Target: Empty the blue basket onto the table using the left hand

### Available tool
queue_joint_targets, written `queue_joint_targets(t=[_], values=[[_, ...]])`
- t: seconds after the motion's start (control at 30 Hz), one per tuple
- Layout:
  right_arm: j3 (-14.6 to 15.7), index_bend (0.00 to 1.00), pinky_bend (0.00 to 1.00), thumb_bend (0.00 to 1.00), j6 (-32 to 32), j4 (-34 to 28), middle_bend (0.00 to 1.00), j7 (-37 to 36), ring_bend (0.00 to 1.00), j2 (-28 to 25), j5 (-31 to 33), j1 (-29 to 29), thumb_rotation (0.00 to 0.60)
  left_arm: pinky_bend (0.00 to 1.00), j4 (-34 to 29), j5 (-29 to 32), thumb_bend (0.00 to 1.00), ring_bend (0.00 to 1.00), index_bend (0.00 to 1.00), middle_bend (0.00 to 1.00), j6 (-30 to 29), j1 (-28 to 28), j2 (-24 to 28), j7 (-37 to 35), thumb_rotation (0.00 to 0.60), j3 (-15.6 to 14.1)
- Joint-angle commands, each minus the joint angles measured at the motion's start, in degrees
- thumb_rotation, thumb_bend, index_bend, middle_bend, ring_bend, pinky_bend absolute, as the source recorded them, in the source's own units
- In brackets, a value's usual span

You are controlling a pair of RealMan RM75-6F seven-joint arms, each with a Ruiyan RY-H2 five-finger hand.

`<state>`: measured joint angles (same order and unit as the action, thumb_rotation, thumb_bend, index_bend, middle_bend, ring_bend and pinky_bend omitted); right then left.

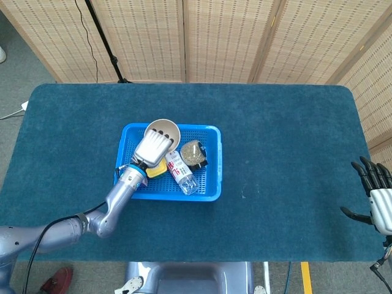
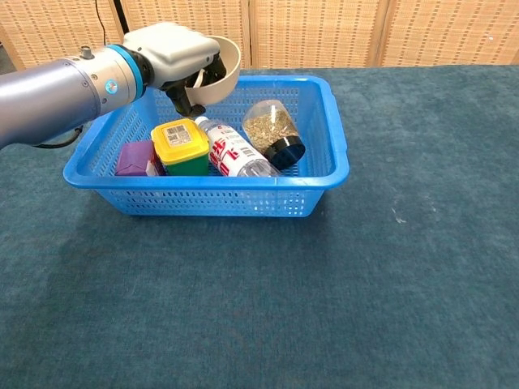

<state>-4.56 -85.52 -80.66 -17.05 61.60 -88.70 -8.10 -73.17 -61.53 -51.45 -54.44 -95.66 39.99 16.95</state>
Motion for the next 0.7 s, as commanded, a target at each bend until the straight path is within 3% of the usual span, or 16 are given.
queue_joint_targets(t=[0.03, 0.4, 0.57, 0.7], values=[[0.08, 0.04, 0.00, 0.00, -0.11, -0.08, 0.00, -0.11, 0.00, -0.03, -0.20, 0.03, 0.600, 0.55, -2.31, -2.34, 0.50, 0.49, 0.79, 0.56, -2.73, 0.73, 2.14, -1.70, 0.600, 0.20], [0.81, 0.04, 0.00, 0.00, -1.48, -1.29, 0.00, -0.16, 0.00, -0.56, -2.08, 0.47, 0.600, 0.55, -11.85, -5.48, 0.50, 0.49, 0.79, 0.56, -9.90, 8.62, 16.80, -9.44, 0.600, 0.23], [1.40, 0.04, 0.00, 0.00, -2.22, -2.19, 0.00, 0.04, 0.00, -0.90, -3.38, 0.73, 0.600, 0.55, -7.26, -3.68, 0.50, 0.49, 0.79, 0.56, -8.68, 13.99, 21.36, -18.02, 0.600, -2.38], [1.78, 0.04, 0.00, 0.00, -2.55, -2.77, 0.00, 0.45, 0.00, -1.07, -4.12, 0.86, 0.600, 0.55, -0.87, -3.67, 0.50, 0.49, 0.79, 0.56, -6.06, 16.61, 21.23, -24.04, 0.600, -5.28]])
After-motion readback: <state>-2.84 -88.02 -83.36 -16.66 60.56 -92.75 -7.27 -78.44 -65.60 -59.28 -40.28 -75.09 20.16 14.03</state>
